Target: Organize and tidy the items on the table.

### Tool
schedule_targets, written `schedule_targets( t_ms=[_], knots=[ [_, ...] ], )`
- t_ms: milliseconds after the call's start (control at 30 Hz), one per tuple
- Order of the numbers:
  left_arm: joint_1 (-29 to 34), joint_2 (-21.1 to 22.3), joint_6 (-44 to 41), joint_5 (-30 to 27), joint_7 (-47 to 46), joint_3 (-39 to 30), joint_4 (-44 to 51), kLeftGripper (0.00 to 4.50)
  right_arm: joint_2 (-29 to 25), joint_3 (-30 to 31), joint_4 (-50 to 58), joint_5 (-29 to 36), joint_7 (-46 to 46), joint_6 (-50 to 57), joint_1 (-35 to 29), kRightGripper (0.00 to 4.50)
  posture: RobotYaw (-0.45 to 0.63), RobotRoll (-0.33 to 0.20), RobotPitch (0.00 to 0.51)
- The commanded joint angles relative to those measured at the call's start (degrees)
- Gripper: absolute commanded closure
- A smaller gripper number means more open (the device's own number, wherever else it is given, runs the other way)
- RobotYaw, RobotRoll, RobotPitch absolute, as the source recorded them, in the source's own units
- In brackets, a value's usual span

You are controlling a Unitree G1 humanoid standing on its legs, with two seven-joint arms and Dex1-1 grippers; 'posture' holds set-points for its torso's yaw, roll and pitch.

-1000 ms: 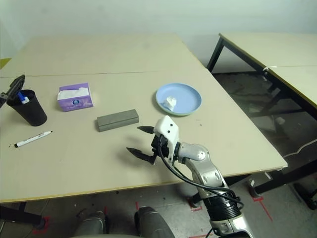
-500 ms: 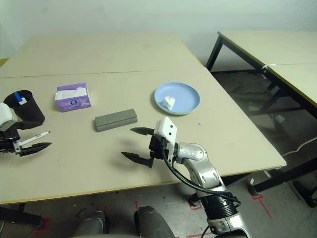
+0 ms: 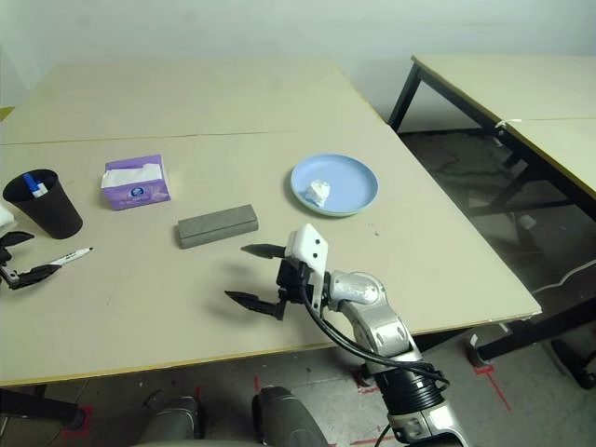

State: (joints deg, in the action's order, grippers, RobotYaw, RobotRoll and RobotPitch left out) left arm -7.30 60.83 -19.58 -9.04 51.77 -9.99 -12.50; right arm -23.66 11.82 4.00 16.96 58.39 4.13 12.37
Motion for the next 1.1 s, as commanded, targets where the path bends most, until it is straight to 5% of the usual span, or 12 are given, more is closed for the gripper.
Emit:
schedule_targets(
  t_ms=[33, 1100],
  knots=[
    [-0.8, -0.8, -2.6, 0.9, 0.8, 2.3, -0.6, 0.04, -0.7, 0.1, 0.3, -0.2, 0.2, 0.0, 0.1, 0.0, -0.1, 0.0, 0.086],
    [-14.6, -4.0, 1.1, 8.2, 7.4, 12.6, -20.1, 0.04, -0.5, 0.9, 3.6, -0.3, -2.2, 1.5, -0.2, 0.0, -0.14, 0.0, 0.078]
  ],
)
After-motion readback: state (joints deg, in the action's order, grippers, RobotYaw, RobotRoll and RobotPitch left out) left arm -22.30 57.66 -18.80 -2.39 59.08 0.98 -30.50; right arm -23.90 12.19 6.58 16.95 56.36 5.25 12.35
